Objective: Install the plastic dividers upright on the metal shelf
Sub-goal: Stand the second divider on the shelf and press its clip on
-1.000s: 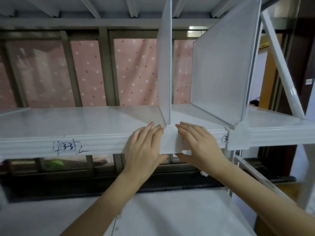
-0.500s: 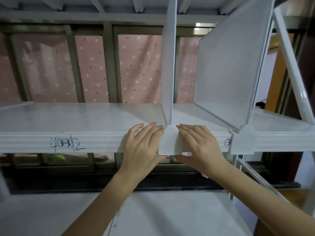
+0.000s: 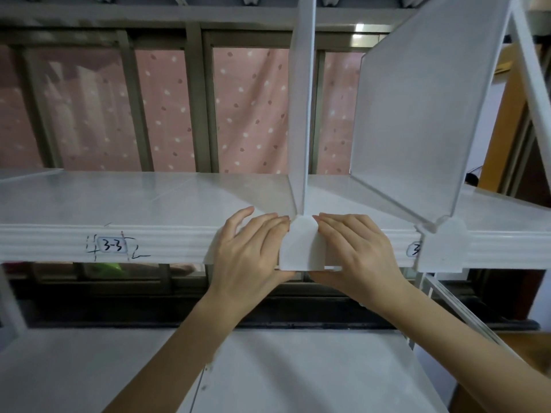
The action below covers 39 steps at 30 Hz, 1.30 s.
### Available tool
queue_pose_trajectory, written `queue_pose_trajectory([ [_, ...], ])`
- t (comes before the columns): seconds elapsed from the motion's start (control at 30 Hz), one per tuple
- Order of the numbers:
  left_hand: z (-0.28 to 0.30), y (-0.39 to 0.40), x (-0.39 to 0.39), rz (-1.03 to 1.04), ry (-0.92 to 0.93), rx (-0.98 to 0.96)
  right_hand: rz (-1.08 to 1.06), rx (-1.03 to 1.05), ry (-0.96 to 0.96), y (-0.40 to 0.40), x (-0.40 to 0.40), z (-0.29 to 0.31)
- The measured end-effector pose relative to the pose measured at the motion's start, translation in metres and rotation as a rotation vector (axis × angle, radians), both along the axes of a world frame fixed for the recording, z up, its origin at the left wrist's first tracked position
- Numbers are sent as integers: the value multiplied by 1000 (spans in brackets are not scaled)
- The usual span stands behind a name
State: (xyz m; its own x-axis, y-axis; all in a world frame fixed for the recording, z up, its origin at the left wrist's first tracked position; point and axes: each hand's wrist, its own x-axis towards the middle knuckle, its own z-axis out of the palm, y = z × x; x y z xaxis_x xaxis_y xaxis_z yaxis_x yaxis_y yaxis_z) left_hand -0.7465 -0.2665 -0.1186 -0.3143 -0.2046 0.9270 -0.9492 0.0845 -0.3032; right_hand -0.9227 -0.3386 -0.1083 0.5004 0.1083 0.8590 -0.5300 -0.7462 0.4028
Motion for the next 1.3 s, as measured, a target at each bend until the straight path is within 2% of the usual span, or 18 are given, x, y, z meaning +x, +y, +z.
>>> queue_pose_trajectory([
  [0.43,5,-3,11,-50,-52,-48,35,-9,-20,-3,6,-5],
  [0.67,6,8,43,-17,-71,-37,41,7,-4,7,38,-4],
  [1.2,6,36,117,-30,-55,15,18,10,-10,36,110,-4],
  [1.3,3,36,116,-63,4,41,-27,38,-9,38,109,-6],
])
